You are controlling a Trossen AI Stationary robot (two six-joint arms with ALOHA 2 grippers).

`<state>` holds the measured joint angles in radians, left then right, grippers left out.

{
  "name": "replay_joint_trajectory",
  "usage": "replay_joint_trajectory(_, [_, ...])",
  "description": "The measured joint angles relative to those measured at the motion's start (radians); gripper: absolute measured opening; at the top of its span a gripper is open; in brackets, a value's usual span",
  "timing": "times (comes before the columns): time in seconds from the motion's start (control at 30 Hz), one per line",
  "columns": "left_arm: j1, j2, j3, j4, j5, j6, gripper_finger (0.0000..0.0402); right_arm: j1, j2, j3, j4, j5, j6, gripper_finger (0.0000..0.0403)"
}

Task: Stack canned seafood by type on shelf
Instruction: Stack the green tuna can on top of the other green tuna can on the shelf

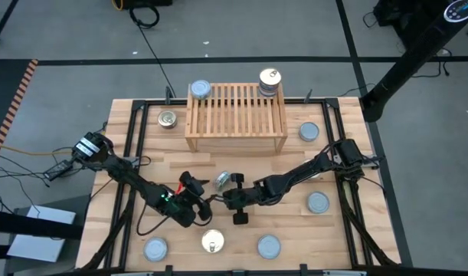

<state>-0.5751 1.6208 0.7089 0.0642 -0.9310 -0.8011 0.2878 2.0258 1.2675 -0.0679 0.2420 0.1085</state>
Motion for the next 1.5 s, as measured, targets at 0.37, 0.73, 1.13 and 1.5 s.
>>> replay_joint_trajectory(0.37, [0.061, 0.071, 0.0, 0.058, -0.038, 0.009, 0.0335, 0.0, 0.0, 0.0, -0.021, 0.0, 0.0, 0.0008])
replay_joint_trajectory(0.73, [0.118, 0.075, 0.0, 0.122, -0.013, 0.064, 0.0315, 0.0, 0.0, 0.0, -0.031, 0.0, 0.001, 0.0008])
replay_joint_trajectory(1.13, [0.135, 0.08, 0.0, 0.213, 0.039, 0.097, 0.031, 0.01, 0.0, 0.0, -0.034, -0.001, 0.0, 0.0008])
replay_joint_trajectory(1.5, [0.175, 0.105, 0.003, 0.261, 0.064, 0.146, 0.031, 0.019, -0.044, 0.0, -0.114, 0.002, 0.021, 0.0008])
